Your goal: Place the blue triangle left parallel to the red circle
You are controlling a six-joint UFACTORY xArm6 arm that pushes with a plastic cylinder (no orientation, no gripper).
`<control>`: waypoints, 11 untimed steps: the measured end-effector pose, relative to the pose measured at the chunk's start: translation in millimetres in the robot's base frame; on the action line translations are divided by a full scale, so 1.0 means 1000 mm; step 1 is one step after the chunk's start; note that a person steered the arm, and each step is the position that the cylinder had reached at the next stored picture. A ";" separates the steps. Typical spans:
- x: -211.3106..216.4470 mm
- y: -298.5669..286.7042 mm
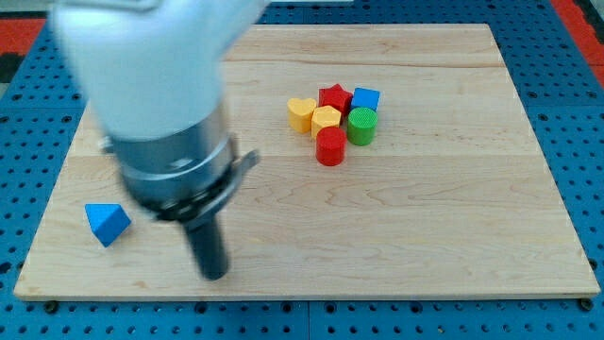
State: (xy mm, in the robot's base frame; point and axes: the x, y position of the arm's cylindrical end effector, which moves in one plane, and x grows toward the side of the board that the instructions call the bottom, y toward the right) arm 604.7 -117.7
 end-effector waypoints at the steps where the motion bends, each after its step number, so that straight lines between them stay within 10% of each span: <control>1: 0.001 -0.067; 5: -0.095 -0.107; 11: -0.126 -0.005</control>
